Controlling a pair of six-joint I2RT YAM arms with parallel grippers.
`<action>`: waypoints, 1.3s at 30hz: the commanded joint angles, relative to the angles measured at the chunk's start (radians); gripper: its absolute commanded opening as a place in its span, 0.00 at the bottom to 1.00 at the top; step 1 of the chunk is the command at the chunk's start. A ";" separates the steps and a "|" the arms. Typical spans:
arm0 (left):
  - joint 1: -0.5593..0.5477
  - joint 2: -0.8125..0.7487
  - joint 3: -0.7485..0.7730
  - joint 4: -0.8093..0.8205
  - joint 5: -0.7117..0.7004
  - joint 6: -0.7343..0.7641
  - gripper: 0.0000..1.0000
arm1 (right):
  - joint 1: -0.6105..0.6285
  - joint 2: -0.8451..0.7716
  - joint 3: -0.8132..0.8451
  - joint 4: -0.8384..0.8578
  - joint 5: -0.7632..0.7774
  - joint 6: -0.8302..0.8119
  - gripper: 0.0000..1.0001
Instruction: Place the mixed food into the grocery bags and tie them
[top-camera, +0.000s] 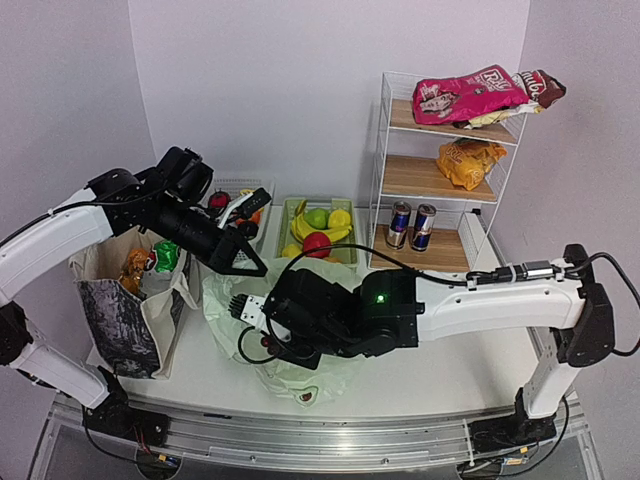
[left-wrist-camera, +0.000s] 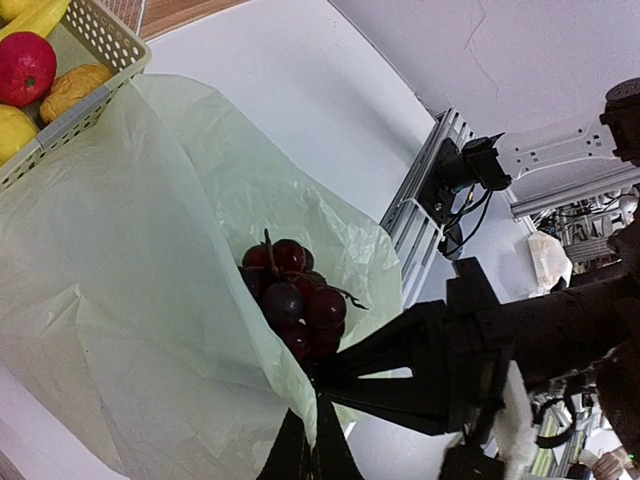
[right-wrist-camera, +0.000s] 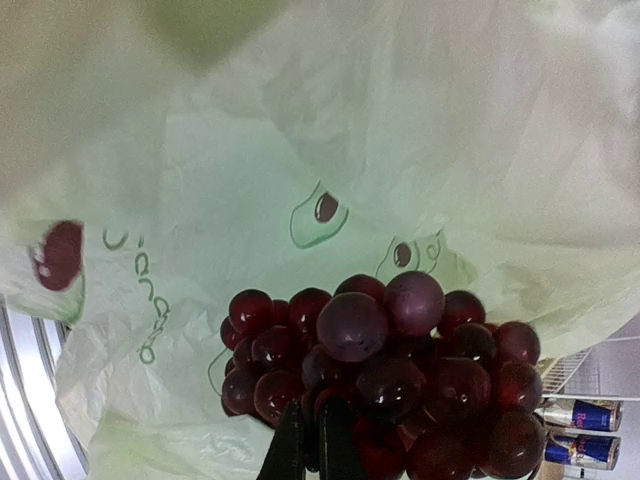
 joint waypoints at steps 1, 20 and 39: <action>0.035 -0.013 -0.002 0.023 0.073 -0.033 0.00 | -0.060 0.045 0.109 -0.197 -0.100 -0.004 0.02; 0.125 -0.150 -0.294 -0.012 0.069 0.065 0.00 | -0.257 -0.035 0.548 -0.361 -0.623 0.390 0.86; 0.068 -0.176 -0.394 0.024 0.074 0.110 0.00 | -0.527 0.579 0.961 -0.334 -0.024 0.571 0.91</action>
